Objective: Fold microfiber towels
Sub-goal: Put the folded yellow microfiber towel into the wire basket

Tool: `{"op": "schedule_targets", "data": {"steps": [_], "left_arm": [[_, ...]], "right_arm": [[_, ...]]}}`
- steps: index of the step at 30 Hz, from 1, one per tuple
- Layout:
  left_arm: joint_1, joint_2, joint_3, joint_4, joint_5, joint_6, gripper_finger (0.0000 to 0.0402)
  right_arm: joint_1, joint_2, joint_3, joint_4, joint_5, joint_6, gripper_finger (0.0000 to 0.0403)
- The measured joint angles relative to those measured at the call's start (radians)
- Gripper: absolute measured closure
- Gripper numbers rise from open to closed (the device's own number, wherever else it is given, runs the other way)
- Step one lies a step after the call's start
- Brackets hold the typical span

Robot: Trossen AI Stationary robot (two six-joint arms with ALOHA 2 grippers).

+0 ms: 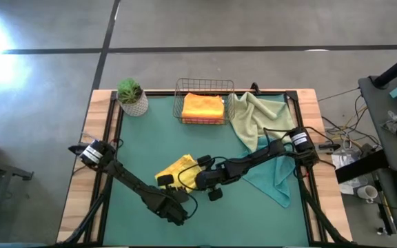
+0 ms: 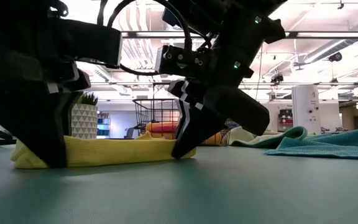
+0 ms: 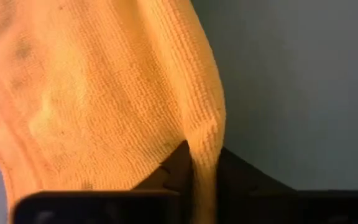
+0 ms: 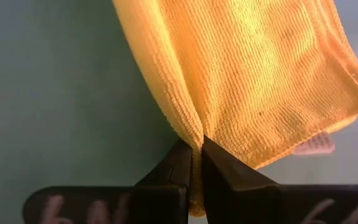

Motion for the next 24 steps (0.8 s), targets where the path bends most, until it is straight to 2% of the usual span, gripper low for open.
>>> {"op": "schedule_targets", "data": {"steps": [3, 9, 15, 24], "left_arm": [[0.000, -0.005, 0.000, -0.002, -0.005, 0.000, 0.0393], [0.015, -0.057, -0.006, -0.004, -0.002, 0.059, 0.0398], [0.043, -0.160, 0.008, -0.017, 0.052, 0.112, 0.0399], [0.099, -0.293, 0.029, -0.053, 0.077, 0.282, 0.0399]], "right_arm": [[0.000, -0.004, 0.013, -0.042, -0.009, 0.020, 0.0392], [0.010, -0.004, 0.117, -0.237, -0.024, 0.035, 0.0393], [0.008, -0.012, 0.230, -0.440, -0.048, 0.125, 0.0394], [0.015, -0.113, 0.329, -0.604, -0.040, 0.268, 0.0394]]}}
